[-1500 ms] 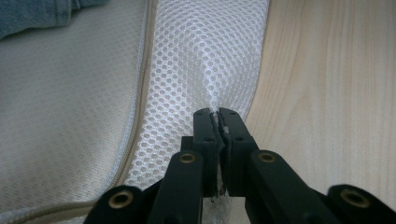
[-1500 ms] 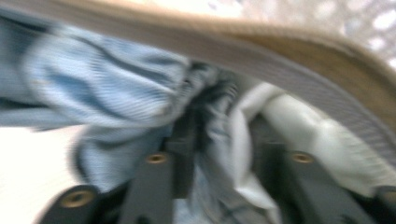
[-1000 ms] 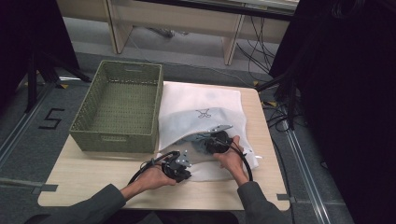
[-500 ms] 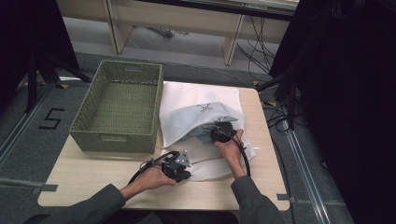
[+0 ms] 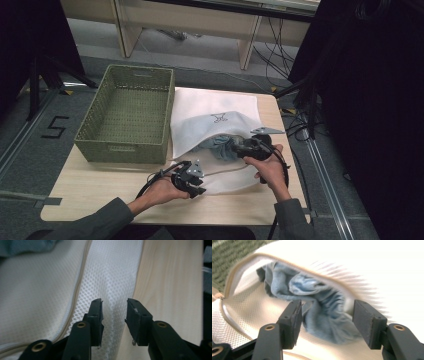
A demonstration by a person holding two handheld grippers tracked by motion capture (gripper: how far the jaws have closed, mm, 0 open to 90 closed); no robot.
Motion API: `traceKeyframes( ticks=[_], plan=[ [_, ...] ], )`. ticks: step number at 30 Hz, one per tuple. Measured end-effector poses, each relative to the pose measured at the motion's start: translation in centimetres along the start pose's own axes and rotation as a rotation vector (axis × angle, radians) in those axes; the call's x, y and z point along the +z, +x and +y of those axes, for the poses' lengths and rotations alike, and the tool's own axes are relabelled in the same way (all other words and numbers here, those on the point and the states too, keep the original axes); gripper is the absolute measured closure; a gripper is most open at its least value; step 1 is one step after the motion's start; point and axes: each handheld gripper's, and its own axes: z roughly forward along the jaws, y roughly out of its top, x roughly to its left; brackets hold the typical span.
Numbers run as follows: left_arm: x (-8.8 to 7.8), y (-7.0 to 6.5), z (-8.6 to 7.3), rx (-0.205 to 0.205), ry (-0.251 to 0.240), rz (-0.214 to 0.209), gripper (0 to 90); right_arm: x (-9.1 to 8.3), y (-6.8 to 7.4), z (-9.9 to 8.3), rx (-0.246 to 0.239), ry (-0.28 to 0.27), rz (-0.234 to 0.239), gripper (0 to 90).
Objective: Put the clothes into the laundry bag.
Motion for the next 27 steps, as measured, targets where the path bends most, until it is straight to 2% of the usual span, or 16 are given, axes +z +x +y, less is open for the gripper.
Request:
traceKeyframes(
  ticks=[2,4,6,7,8,10,13,14,17,18,22,23,24,25,26,27],
  plan=[
    [-1.7,0.1,0.4,-0.004,-0.048,0.008,59.1,-1.7,-0.8,0.0,0.002,-0.025,-0.023,41.1],
    [-2.5,0.2,0.5,-0.013,-0.071,0.016,57.7,-2.0,-0.8,0.0,0.023,-0.040,-0.037,41.2],
    [-3.2,0.3,0.5,-0.024,-0.096,0.032,54.6,-2.5,-1.3,0.0,-0.024,-0.050,-0.079,41.4],
    [-3.7,0.4,0.4,-0.042,-0.098,0.039,53.7,-2.5,-1.2,0.0,-0.021,-0.047,-0.086,41.4],
    [-4.2,0.6,0.3,-0.028,-0.093,0.044,52.5,-2.6,-1.3,0.1,-0.051,-0.044,-0.095,41.4],
    [-5.2,0.5,-0.2,-0.052,-0.120,0.062,49.4,-1.9,-0.6,0.1,-0.112,-0.039,-0.118,41.3],
    [-5.9,0.4,-0.5,-0.060,-0.120,0.073,46.5,-1.4,0.1,0.6,-0.154,-0.027,-0.115,41.0],
    [-6.2,0.4,-0.7,-0.062,-0.120,0.075,45.8,-1.2,0.3,0.7,-0.175,-0.051,-0.119,41.0],
    [-7.0,0.3,-1.2,-0.064,-0.113,0.080,44.0,-0.7,0.8,1.2,-0.181,-0.068,-0.119,40.9],
    [-7.4,0.3,-1.5,-0.070,-0.111,0.083,43.7,-0.1,1.4,1.6,-0.212,-0.070,-0.111,40.8],
    [-8.0,0.3,-2.1,-0.082,-0.105,0.086,42.5,0.8,2.6,2.0,-0.251,-0.052,-0.092,40.1],
    [-7.9,0.3,-2.2,-0.081,-0.119,0.085,42.0,1.3,3.1,2.2,-0.276,-0.068,-0.095,40.0],
    [-8.1,0.4,-2.4,-0.086,-0.099,0.089,41.7,1.5,3.3,2.3,-0.286,-0.071,-0.099,40.1],
    [-8.1,0.3,-2.4,-0.097,-0.111,0.090,41.4,1.7,3.5,2.5,-0.282,-0.072,-0.104,41.4],
    [-8.3,0.4,-2.6,-0.092,-0.098,0.091,40.9,2.0,3.7,2.8,-0.298,-0.110,-0.128,52.3],
    [-8.2,0.5,-2.7,-0.100,-0.107,0.091,40.9,2.0,3.7,2.8,-0.298,-0.110,-0.128,52.3]
  ],
)
